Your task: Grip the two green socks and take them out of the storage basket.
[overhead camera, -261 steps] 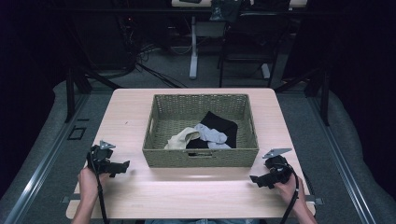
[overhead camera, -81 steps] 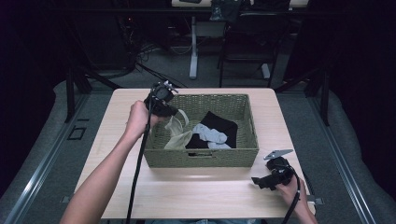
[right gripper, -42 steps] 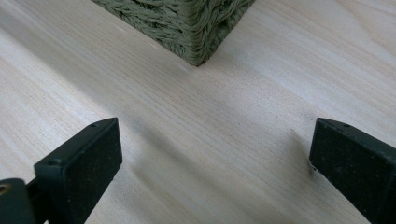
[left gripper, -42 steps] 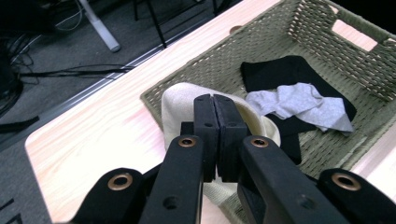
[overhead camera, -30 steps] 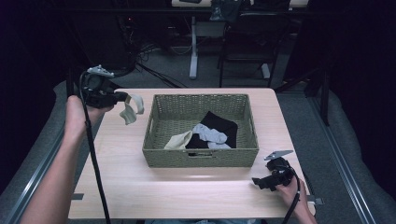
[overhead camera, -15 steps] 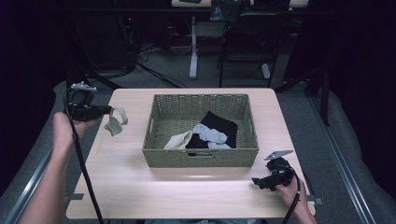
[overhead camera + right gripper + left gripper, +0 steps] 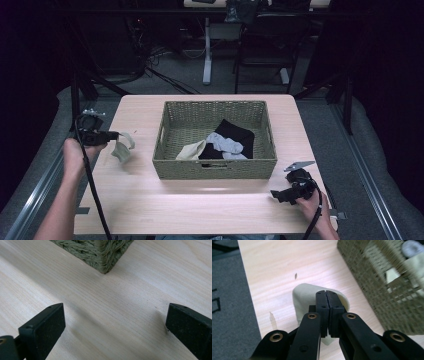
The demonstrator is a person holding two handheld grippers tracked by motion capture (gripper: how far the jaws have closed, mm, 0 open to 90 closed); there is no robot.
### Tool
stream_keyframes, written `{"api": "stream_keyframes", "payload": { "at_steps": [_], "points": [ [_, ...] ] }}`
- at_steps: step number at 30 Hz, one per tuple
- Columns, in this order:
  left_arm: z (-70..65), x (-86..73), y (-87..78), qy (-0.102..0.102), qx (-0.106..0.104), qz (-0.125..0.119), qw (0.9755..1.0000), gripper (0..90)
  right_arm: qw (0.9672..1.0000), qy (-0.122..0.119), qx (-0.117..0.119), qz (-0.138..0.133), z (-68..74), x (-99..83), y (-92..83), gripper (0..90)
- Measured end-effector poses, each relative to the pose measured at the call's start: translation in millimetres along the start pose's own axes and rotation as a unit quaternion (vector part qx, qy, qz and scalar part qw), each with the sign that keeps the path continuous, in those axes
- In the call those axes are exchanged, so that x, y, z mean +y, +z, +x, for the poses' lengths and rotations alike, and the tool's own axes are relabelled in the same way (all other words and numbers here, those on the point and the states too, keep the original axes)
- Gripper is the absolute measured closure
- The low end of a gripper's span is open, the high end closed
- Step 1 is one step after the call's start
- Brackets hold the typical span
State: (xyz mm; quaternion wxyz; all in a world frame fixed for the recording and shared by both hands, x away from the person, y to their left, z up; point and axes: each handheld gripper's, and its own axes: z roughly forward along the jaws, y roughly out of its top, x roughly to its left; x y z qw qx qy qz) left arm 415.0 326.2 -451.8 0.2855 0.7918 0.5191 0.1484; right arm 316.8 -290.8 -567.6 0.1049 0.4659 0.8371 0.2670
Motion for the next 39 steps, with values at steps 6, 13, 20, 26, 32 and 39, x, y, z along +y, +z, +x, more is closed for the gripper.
{"api": "stream_keyframes", "payload": {
  "at_steps": [6, 13, 20, 26, 32, 39],
  "points": [
    [5.6, -17.7, 33.6, -0.021, -0.012, 0.031, 0.9992, 89.1, 1.0, -0.002, -0.001, 0.005, 0.7, 0.2, 0.1, 1.8],
    [9.5, -27.7, 52.6, -0.039, -0.023, 0.046, 0.9979, 88.6, 1.0, 0.001, 0.003, 0.006, 0.7, 0.2, 0.7, 1.7],
    [9.4, -28.2, 46.9, -0.056, -0.033, 0.053, 0.9965, 62.0, 1.0, 0.0, -0.001, -0.001, 1.4, -0.1, -1.7, 1.7],
    [0.8, -20.0, 27.8, -0.054, -0.023, 0.04, 0.9975, 25.2, 1.0, 0.001, 0.001, -0.003, -0.3, -1.7, -3.5, 1.7],
    [-16.1, 2.1, -0.7, -0.04, -0.022, 0.005, 0.999, 15.1, 1.0, 0.003, -0.002, -0.005, -1.2, -2.3, -3.8, 1.7],
    [-47.5, 42.0, -22.3, -0.003, -0.055, -0.039, 0.9977, 6.4, 0.9999, 0.008, 0.005, -0.006, -2.2, -3.9, -3.5, 1.7]
  ]
}}
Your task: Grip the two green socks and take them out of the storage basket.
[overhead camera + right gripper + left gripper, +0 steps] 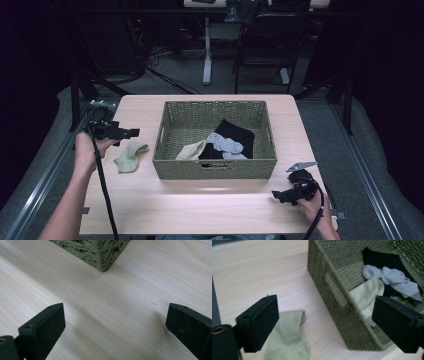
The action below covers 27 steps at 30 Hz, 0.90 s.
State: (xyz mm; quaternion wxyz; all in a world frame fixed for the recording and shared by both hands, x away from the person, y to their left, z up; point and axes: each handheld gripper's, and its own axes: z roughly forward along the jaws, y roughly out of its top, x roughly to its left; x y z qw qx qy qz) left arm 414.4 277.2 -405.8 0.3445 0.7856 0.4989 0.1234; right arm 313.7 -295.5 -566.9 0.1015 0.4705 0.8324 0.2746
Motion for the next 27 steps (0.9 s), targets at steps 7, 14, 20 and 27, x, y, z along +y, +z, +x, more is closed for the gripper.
{"api": "stream_keyframes", "payload": {
  "at_steps": [7, 14, 20, 27],
  "points": [
    [-24.4, 29.2, 2.6, 0.027, -0.001, -0.012, 0.9996, 2.6, 1.0, -0.003, -0.004, 0.0, -1.4, -0.2, -1.1, 1.8],
    [-54.3, 50.8, 27.6, 0.058, -0.017, -0.005, 0.9982, 0.8, 1.0, -0.008, -0.005, -0.002, -0.3, 0.7, -3.0, 1.8],
    [-70.1, 59.7, 56.0, 0.072, -0.023, 0.01, 0.9971, 0.2, 1.0, -0.008, -0.001, -0.001, -1.1, 0.7, -2.1, 1.8],
    [-82.9, 62.6, 77.1, 0.078, -0.025, 0.018, 0.9965, 0.2, 0.9999, -0.012, -0.002, -0.004, 0.0, 1.0, -2.7, 1.8]
  ]
}}
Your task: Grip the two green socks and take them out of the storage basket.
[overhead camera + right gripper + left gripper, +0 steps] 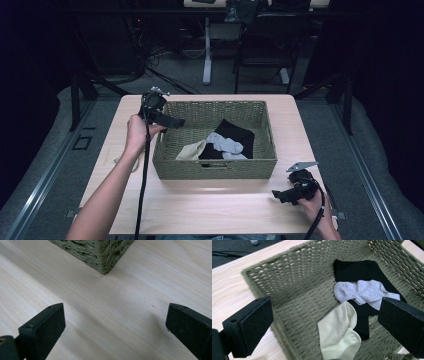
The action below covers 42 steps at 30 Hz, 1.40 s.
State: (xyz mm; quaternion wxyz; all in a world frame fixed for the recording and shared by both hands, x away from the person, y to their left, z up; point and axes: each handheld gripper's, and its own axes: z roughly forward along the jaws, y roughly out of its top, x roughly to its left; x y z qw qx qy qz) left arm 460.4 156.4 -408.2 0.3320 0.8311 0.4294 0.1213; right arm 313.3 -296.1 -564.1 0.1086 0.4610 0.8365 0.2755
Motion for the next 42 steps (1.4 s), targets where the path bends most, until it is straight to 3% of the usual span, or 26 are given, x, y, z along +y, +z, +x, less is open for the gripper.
{"api": "stream_keyframes", "payload": {
  "at_steps": [5, 14, 18, 24, 28, 29, 32, 38, 42],
  "points": [
    [-6.4, 1.0, 22.9, 0.003, -0.019, 0.01, 0.9998, 0.2, 1.0, -0.005, -0.002, 0.003, 0.6, 0.3, -0.3, 1.8],
    [-16.0, 0.2, 55.7, 0.005, -0.03, 0.03, 0.9991, 1.4, 1.0, -0.002, 0.005, 0.001, 1.5, 0.6, -0.1, 1.8],
    [-18.3, -1.3, 69.1, 0.008, -0.034, 0.045, 0.9984, 2.3, 1.0, -0.004, -0.002, 0.001, 0.9, 0.2, -0.5, 1.8],
    [-22.1, -5.5, 89.4, 0.013, -0.042, 0.069, 0.9967, 15.2, 1.0, -0.006, 0.002, 0.002, 1.7, 0.7, 0.4, 2.0],
    [-24.4, -6.9, 98.6, 0.021, -0.054, 0.086, 0.9946, 24.9, 1.0, -0.006, 0.002, 0.003, 1.2, 0.7, 0.2, 2.0],
    [-26.5, -7.2, 104.3, 0.03, -0.064, 0.104, 0.9921, 28.1, 1.0, -0.004, 0.004, 0.001, 1.2, 0.6, 0.5, 2.0],
    [-29.4, -8.0, 111.5, 0.036, -0.06, 0.124, 0.9898, 35.4, 1.0, -0.005, 0.001, 0.002, 1.4, 0.6, 0.6, 1.9],
    [-28.9, -10.1, 121.9, 0.033, -0.06, 0.154, 0.9856, 41.6, 1.0, -0.007, 0.002, 0.002, 1.0, 0.6, 0.1, 2.0],
    [-29.4, -12.2, 128.6, 0.037, -0.064, 0.185, 0.98, 49.8, 1.0, -0.007, 0.002, 0.002, 1.4, 0.7, 0.3, 2.0]
  ]
}}
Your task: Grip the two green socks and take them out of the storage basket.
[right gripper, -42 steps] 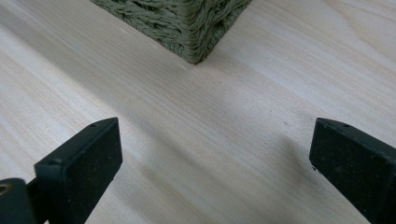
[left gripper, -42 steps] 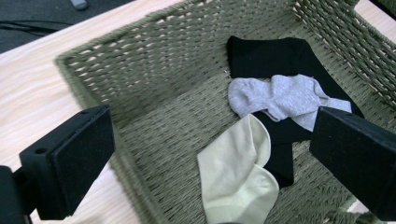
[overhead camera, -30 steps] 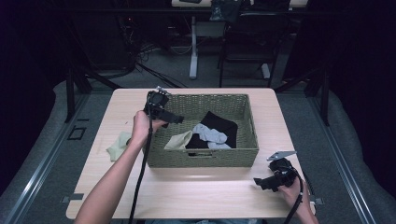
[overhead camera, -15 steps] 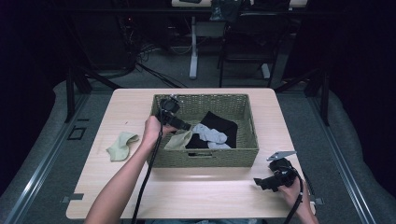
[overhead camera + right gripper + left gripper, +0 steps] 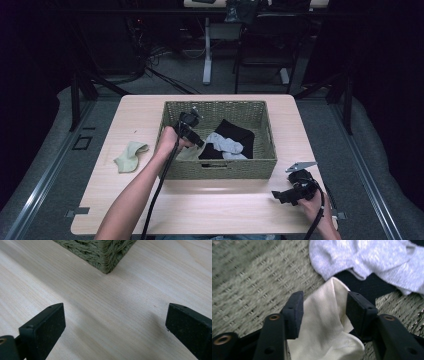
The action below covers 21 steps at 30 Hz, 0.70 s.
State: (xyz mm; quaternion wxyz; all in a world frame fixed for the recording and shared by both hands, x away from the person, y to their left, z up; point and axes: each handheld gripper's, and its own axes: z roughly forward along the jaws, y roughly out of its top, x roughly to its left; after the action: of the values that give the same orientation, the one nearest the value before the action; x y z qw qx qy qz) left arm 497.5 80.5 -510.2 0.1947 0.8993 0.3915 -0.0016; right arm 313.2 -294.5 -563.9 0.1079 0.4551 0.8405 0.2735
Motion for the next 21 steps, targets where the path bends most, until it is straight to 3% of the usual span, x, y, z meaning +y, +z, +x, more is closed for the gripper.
{"api": "stream_keyframes", "payload": {
  "at_steps": [5, 7, 9, 18, 21],
  "points": [
    [-0.9, -1.7, 2.9, -0.001, 0.02, 0.012, 0.9997, 68.2, 1.0, -0.001, 0.0, 0.0, -0.3, 0.1, -0.4, 2.0],
    [-1.5, -2.0, 2.9, 0.003, 0.039, 0.019, 0.9991, 80.9, 1.0, -0.001, -0.001, 0.002, -0.5, 0.2, -1.2, 1.9],
    [-1.9, -2.5, 1.1, 0.006, 0.039, 0.014, 0.9991, 87.8, 1.0, -0.002, -0.002, 0.004, -0.8, 0.3, -1.5, 1.9],
    [-4.7, -6.8, -22.7, 0.018, 0.049, -0.026, 0.9983, 88.5, 1.0, 0.002, -0.001, 0.0, -0.6, 0.2, -0.6, 1.9],
    [-4.8, -10.8, -37.4, 0.021, 0.051, -0.047, 0.9974, 88.5, 1.0, 0.002, -0.002, -0.002, -0.7, 0.3, -0.6, 1.9]
  ]
}}
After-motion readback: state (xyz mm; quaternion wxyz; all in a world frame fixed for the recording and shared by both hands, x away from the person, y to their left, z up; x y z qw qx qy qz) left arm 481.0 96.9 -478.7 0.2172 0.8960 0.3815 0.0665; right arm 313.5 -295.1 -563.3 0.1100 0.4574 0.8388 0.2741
